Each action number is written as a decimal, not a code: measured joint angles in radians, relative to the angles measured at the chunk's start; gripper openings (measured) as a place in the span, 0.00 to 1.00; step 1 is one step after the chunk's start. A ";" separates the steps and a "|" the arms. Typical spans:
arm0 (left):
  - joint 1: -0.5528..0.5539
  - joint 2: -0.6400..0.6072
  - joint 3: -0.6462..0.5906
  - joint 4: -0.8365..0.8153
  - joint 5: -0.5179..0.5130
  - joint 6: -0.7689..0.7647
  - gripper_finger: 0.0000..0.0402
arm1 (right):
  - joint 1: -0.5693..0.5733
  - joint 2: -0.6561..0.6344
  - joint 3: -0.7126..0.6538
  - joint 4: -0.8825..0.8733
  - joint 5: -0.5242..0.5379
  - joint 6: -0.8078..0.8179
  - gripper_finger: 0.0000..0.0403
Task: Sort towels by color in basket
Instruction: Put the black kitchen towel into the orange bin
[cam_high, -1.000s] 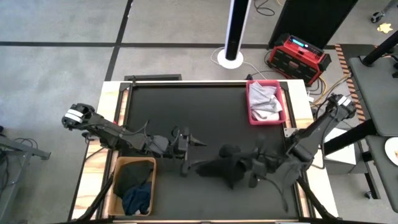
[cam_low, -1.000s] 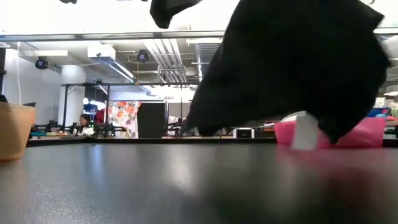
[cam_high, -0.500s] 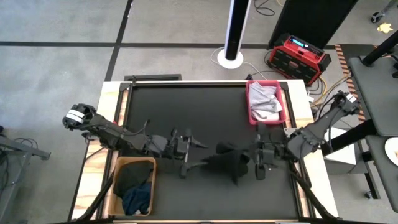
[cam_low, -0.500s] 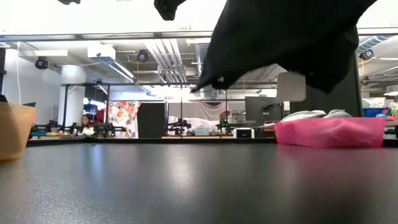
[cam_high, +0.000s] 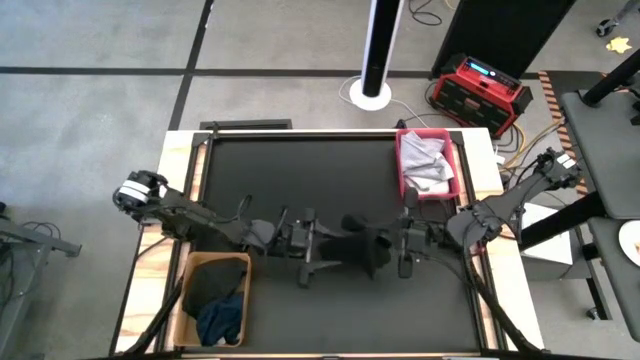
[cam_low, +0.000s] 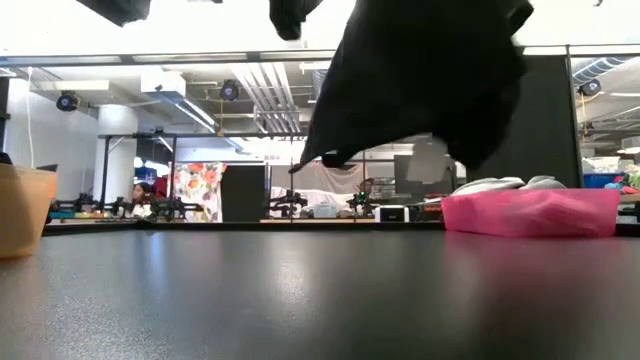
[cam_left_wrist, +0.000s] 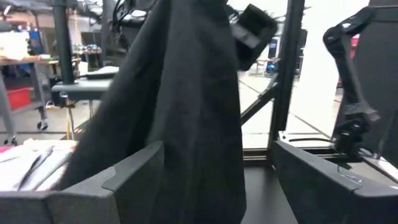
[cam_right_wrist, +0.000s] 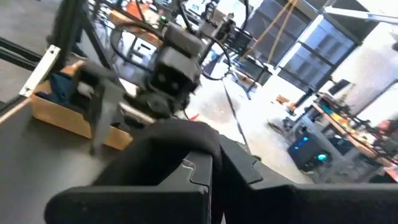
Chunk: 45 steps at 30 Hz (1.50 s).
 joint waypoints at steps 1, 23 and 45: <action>0.006 0.015 0.012 -0.002 0.000 -0.007 0.70 | -0.004 0.000 0.000 0.001 -0.015 0.002 0.02; 0.024 0.144 0.262 -0.295 -0.156 0.042 0.70 | -0.007 0.001 0.000 0.037 -0.095 0.010 0.02; -0.008 0.084 0.262 -0.315 0.112 0.122 0.00 | -0.007 0.001 -0.002 -0.138 0.207 0.105 0.02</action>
